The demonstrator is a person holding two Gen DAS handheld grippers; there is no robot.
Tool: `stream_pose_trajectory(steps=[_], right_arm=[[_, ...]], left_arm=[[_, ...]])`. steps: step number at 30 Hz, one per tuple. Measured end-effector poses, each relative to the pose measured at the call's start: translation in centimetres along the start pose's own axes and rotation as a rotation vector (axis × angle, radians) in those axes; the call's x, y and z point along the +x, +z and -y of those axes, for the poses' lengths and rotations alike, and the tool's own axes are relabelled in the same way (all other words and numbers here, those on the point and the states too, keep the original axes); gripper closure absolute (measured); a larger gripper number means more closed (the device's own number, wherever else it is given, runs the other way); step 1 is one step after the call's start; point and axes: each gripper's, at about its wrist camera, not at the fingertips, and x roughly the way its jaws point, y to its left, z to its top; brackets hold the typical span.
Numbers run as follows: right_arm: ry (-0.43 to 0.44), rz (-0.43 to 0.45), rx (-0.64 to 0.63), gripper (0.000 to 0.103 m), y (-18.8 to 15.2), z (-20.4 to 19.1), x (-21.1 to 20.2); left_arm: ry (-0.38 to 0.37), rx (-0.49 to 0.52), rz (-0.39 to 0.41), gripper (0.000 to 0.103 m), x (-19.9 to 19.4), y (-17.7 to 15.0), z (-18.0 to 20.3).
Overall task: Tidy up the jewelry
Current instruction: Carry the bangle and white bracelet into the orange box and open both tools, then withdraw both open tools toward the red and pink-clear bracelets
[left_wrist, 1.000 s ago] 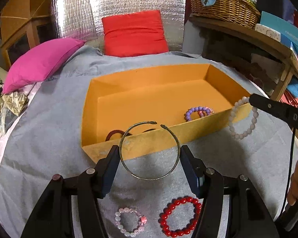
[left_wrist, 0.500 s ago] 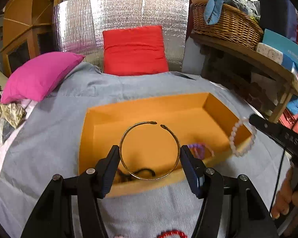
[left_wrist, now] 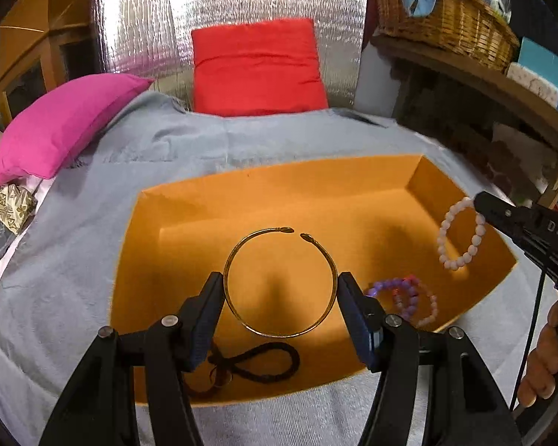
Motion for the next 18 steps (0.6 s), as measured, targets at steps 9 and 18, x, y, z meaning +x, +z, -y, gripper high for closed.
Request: stream_pose_trajectory(steps=[9,18], right_arm=[[-0.008,-0.063,0.023,0.090,0.0,0.0,4.6],[-0.027,-0.045,0.105,0.056,1.0,2.2,3.5]], left_arm=[[0.015,0.029,-0.058,0.039,2.2,-0.5,0.4],[0.058,0.033,-0.024,0.039,0.7,-0.4,-0.5]])
